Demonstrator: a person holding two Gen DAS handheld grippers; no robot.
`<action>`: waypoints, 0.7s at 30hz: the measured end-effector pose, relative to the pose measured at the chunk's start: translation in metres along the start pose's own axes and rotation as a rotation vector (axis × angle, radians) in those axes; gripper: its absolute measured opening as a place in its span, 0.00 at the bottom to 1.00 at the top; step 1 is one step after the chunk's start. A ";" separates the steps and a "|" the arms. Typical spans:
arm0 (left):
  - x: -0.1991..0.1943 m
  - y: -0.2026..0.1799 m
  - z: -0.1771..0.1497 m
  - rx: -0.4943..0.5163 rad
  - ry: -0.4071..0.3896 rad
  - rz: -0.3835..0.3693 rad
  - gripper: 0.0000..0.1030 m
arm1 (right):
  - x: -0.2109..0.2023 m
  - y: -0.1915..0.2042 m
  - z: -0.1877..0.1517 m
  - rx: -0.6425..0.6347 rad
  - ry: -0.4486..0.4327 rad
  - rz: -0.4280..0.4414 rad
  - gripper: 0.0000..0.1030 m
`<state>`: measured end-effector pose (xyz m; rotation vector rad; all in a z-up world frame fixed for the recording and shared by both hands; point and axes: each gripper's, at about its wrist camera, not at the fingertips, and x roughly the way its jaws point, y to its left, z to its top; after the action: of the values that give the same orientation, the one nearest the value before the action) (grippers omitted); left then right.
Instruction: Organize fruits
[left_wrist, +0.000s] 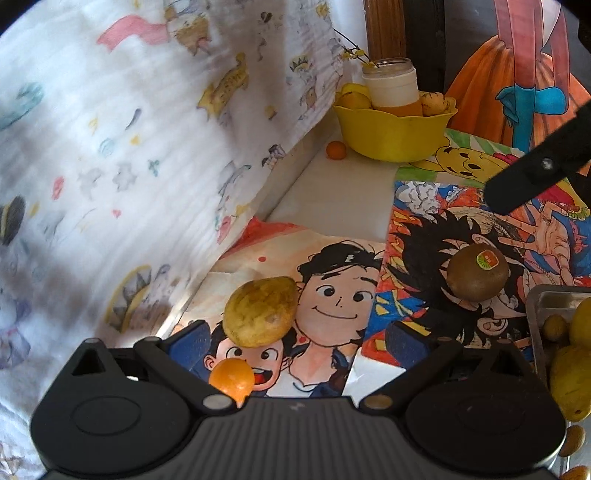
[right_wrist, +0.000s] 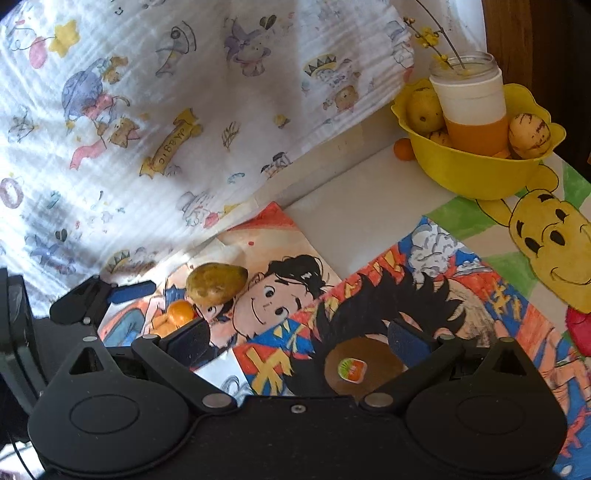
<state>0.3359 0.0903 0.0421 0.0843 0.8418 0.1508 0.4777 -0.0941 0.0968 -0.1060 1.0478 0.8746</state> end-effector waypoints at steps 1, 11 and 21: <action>0.000 -0.002 0.001 -0.004 -0.003 0.002 1.00 | -0.003 -0.002 0.001 -0.008 -0.003 -0.007 0.99; 0.008 -0.011 0.003 -0.077 -0.028 0.040 1.00 | -0.004 -0.014 0.012 0.014 -0.049 0.011 0.98; 0.017 -0.003 -0.005 -0.104 -0.026 0.042 1.00 | 0.018 -0.005 0.030 -0.019 -0.077 0.023 0.97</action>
<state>0.3439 0.0901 0.0261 0.0060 0.8051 0.2323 0.5060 -0.0731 0.0967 -0.0756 0.9705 0.9025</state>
